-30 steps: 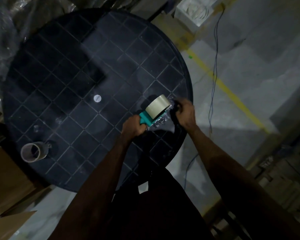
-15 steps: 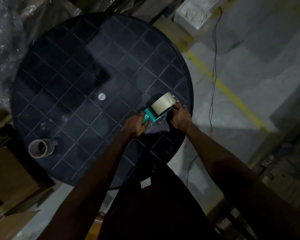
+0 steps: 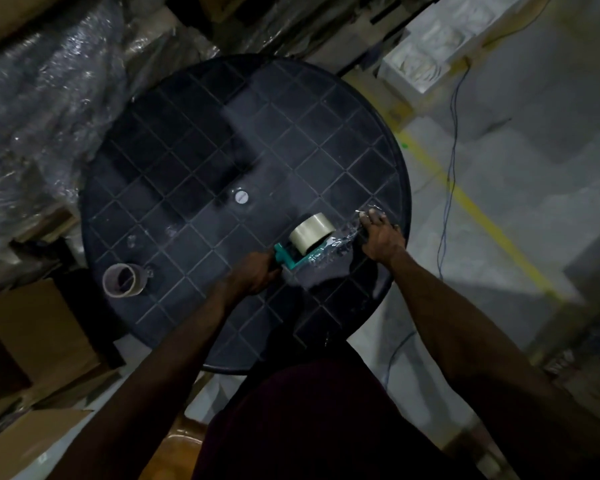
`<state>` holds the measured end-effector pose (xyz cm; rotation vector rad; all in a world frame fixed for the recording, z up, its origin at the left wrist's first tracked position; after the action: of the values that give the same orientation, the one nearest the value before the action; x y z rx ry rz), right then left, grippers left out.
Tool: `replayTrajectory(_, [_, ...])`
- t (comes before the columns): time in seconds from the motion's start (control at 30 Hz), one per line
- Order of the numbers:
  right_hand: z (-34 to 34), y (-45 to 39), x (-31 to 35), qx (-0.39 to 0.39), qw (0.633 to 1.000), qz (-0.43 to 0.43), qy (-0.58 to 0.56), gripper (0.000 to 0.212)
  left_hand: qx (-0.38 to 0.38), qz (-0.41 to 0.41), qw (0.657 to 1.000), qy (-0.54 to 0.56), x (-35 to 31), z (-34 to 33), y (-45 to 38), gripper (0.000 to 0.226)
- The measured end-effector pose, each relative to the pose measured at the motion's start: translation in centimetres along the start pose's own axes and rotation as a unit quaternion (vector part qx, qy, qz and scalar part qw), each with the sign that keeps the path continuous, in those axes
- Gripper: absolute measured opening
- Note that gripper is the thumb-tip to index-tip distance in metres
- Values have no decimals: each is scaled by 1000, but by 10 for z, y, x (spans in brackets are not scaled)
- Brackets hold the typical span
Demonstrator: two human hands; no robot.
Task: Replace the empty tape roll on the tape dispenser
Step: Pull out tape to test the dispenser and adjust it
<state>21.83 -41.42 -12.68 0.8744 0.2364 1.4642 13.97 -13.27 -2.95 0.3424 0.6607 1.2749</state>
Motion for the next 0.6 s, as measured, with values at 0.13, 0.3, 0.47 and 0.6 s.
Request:
replayTrajectory(0.13, [2,9,11,-7,1000,0,12,86,27,13,999,-9,-3,-5,-6,52])
replayTrajectory(0.3, [-28,29,54,-15,993,110,29,74,5,34,999,-24,-2,-10,-8,48])
replayTrajectory(0.47, [-104,-10,20,31,995,90,5,59,-23,54,997,-48,-3,-11,-4,49])
replayTrajectory(0.6, [-85,15,30,40,999,10,-18,59,-21,45,998,-48,-6,-13,1,48])
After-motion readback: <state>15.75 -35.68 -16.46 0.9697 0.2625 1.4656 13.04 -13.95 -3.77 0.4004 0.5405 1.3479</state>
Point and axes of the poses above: each hand's wrist, its own y-axis away from the middle knuckle, its own z-axis out of the back of the hand, x = y × z, the point moved 9 cm from there along -y, towards the middle knuckle, and after that the axes turned 13 degrees about -y, right-handed, at the moved point
